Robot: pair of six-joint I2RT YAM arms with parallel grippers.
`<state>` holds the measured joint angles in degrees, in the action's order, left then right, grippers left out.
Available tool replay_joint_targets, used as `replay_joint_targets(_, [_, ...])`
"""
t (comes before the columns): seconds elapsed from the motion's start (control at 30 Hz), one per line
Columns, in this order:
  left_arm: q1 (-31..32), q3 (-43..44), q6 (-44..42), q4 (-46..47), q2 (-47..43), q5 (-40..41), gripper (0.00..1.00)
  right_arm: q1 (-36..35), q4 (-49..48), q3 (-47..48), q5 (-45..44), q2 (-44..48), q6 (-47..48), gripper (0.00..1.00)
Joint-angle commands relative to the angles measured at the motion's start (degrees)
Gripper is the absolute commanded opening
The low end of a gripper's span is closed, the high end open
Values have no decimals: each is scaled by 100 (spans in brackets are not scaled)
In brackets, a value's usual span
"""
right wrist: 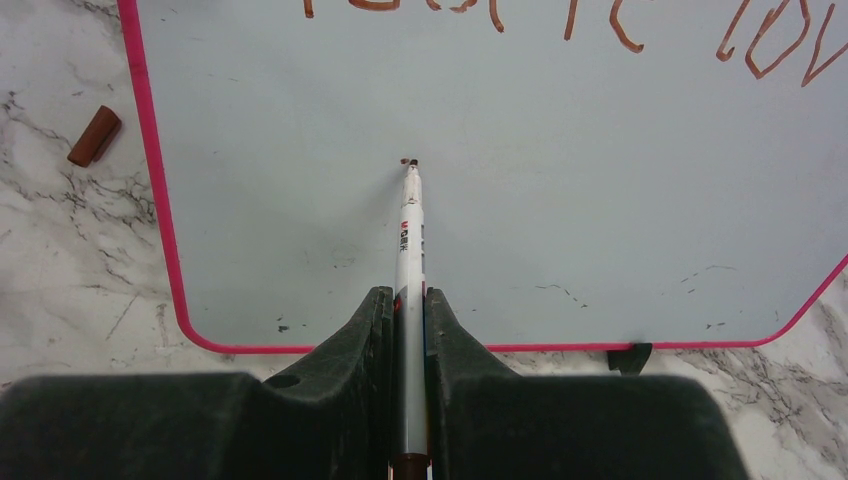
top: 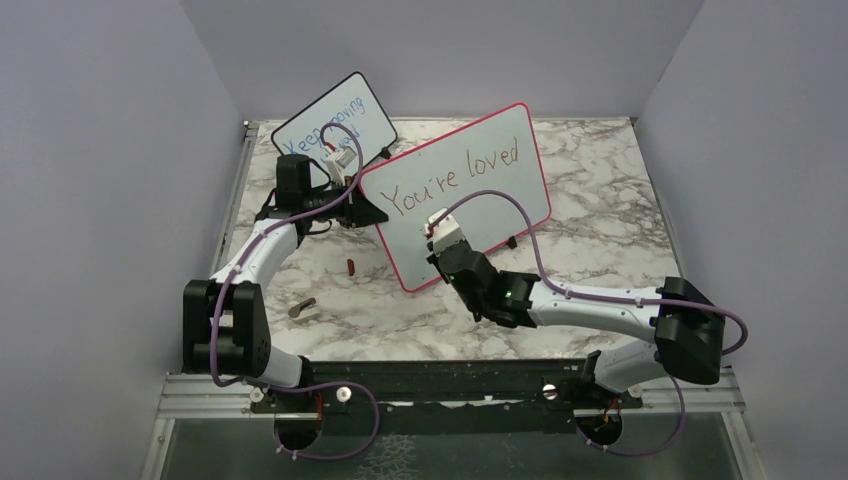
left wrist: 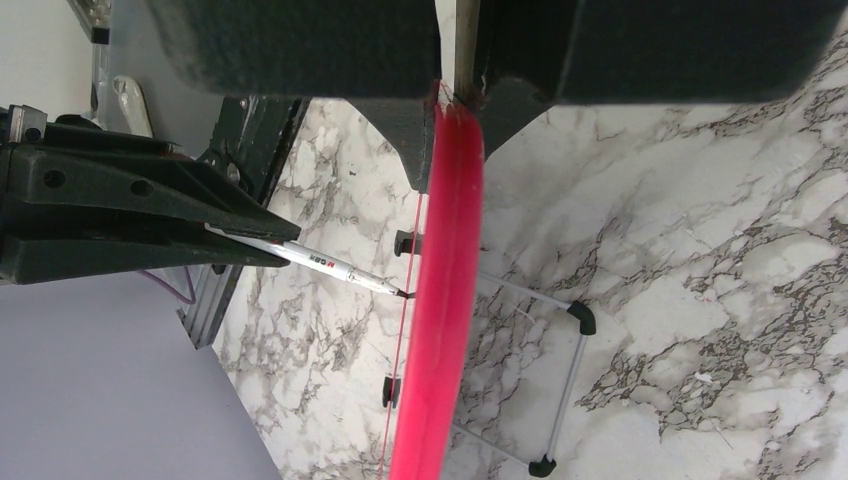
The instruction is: Write a sentence on the whiteboard
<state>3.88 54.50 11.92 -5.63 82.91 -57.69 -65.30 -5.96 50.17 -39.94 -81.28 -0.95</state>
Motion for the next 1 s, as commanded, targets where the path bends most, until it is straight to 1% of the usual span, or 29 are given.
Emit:
replay_joint_targets(0.0, [-52, -80, -56, -255, -26, 619, 0, -27, -168, 111, 151, -100, 42, 0])
replay_joint_targets(0.13, [-51, -72, -44, -255, -23, 627, 0, -27, -61, 130, 356, -98, 42, 0])
replay_joint_targets(0.17, [-51, -71, -46, -255, -21, 626, 0, -27, -17, 132, 411, -91, 188, 0])
replay_joint_targets(0.43, [-53, -71, -46, -255, -12, 627, 0, -27, 198, 63, 677, -5, 140, 1])
replay_joint_targets(0.7, [-51, -71, -45, -255, -21, 632, 0, -27, 497, -35, 755, 49, 113, 0])
replay_joint_targets(0.83, [-48, -71, -64, -268, -21, 653, 0, -27, 586, -75, 679, 50, 113, 0])
replay_joint_targets(0.87, [-47, -71, -66, -272, -21, 654, 0, -27, 729, -96, 654, 50, 113, 1])
replay_joint_targets(0.97, [-45, -71, -59, -272, -8, 654, 0, -27, 792, -162, 580, 87, -54, 0])
